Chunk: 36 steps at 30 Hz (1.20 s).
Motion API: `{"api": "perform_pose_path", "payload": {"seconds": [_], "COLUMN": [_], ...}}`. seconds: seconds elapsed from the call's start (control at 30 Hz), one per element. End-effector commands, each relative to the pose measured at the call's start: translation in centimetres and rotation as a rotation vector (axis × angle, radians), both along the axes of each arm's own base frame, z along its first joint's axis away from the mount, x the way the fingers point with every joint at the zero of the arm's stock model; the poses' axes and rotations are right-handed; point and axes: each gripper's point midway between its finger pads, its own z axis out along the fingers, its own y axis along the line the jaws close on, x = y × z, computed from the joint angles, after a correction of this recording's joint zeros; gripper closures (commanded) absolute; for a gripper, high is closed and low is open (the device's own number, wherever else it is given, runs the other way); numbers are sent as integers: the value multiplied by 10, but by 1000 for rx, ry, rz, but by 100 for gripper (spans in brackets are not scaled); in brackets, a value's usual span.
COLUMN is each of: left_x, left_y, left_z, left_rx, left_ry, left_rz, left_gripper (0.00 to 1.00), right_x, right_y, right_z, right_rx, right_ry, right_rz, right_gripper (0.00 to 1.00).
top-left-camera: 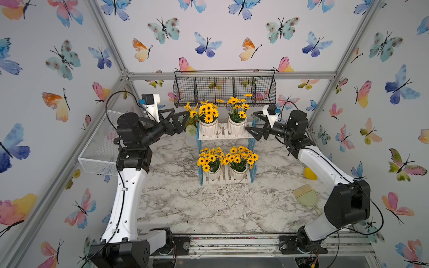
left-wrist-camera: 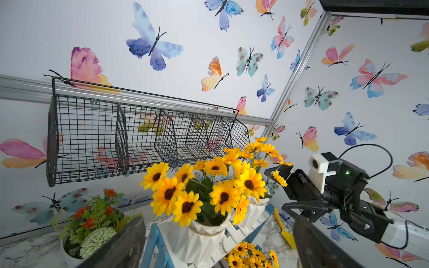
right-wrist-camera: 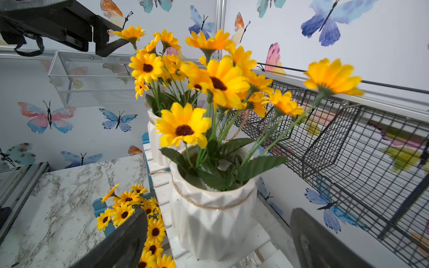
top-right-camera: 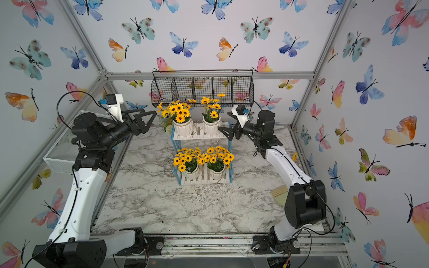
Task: Take the sunflower pots off the shelves
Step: Pick up the sunflower pot from the shelf.
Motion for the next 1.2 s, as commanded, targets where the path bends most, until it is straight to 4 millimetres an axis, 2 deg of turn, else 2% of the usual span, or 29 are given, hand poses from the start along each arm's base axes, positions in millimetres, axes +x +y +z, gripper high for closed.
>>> {"api": "perform_pose_path", "payload": {"seconds": [0.0,0.4,0.6,1.03,1.17], "left_x": [-9,3,4,6,5], "left_y": [-6,-5,-6,-5,-6], "left_z": [21,19,20,18,17], "left_rx": [-15,-15,-16,-21,-21], "left_ry": [-89,-91,-93,-84,-84], "left_rz": [-64,-72,-83,-83,-85], "left_gripper": [2,2,2,2,2], "right_x": [-2,19,23,33,30], "right_y": [7,19,24,39,39], "right_z": [12,2,1,-14,-14], "right_rx": [30,57,71,31,13], "right_ry": [-23,66,101,166,174], "right_rz": [58,118,150,140,141], "right_gripper": [2,2,2,2,2]}}
